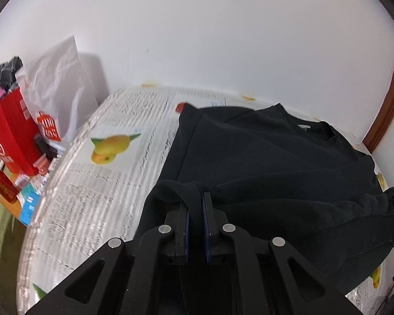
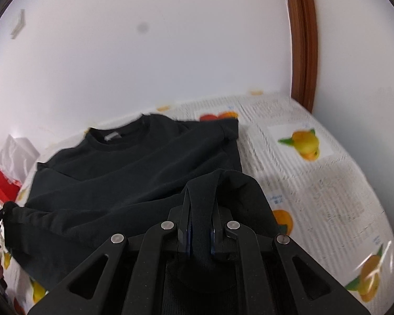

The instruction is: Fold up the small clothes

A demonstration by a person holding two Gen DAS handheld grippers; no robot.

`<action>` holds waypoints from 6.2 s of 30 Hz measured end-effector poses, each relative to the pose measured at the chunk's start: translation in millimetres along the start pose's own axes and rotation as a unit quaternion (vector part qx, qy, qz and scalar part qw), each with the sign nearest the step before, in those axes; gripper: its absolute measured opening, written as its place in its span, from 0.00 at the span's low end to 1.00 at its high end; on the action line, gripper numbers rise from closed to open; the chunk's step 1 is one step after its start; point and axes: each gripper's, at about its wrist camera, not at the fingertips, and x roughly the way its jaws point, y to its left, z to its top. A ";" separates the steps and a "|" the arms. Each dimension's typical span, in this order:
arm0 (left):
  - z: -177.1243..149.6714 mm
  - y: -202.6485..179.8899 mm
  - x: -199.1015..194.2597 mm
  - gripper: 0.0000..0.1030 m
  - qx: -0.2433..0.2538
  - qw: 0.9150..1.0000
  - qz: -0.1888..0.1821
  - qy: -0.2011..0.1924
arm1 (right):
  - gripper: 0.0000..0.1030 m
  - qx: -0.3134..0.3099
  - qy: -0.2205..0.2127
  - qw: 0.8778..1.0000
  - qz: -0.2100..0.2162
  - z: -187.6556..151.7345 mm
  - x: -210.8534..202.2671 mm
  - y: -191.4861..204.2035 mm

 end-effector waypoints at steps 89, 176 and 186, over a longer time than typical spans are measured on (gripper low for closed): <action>-124.1 16.9 -114.8 0.09 0.050 0.989 -0.136 0.035 | 0.22 -0.008 -0.003 0.998 0.054 -129.9 -141.0 -10.5; -13.6 -10.7 -50.8 0.10 0.101 0.992 -0.058 -0.037 | 0.13 -0.120 -0.030 0.992 0.025 -1.9 -45.5 28.7; 0.3 -4.0 1.7 0.10 0.013 0.998 -0.058 -0.005 | 0.13 -0.015 -0.007 0.999 0.041 13.8 -17.9 -25.7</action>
